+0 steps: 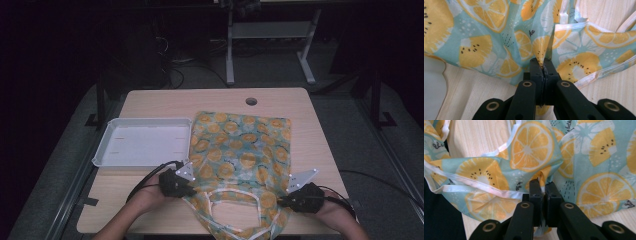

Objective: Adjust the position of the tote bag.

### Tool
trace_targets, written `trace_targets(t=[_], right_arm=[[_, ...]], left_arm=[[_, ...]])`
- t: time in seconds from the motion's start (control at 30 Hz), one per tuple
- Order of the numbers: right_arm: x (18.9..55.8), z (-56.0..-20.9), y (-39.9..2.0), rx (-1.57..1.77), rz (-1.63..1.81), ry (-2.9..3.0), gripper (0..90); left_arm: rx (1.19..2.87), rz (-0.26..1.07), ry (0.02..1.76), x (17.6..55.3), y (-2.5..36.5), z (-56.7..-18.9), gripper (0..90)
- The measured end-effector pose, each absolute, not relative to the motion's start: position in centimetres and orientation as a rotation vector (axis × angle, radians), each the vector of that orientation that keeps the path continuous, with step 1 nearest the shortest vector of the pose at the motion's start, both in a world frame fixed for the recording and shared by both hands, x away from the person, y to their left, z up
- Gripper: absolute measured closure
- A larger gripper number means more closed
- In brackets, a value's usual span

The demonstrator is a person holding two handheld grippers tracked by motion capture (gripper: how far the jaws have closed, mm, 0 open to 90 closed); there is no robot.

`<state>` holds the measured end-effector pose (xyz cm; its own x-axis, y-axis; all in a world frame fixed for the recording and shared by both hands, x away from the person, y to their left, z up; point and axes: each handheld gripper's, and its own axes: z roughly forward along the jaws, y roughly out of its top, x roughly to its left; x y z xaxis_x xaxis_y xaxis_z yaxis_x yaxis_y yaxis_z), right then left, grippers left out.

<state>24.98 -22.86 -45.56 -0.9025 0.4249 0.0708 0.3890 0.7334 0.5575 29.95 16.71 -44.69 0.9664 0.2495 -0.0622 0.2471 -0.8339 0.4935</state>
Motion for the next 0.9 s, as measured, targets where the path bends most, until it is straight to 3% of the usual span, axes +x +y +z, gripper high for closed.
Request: trace_targets(t=[0.23,0.9], right_arm=[[25.0,-45.1,-23.3,0.693,0.917,2.859,87.9],[24.6,-43.6,-24.3,0.71,1.017,2.808,88.5]], left_arm=[[2.576,-0.061,0.355,30.0,16.8,-44.5,89.8],[2.464,-0.069,0.348,29.6,17.7,-42.1,89.8]])
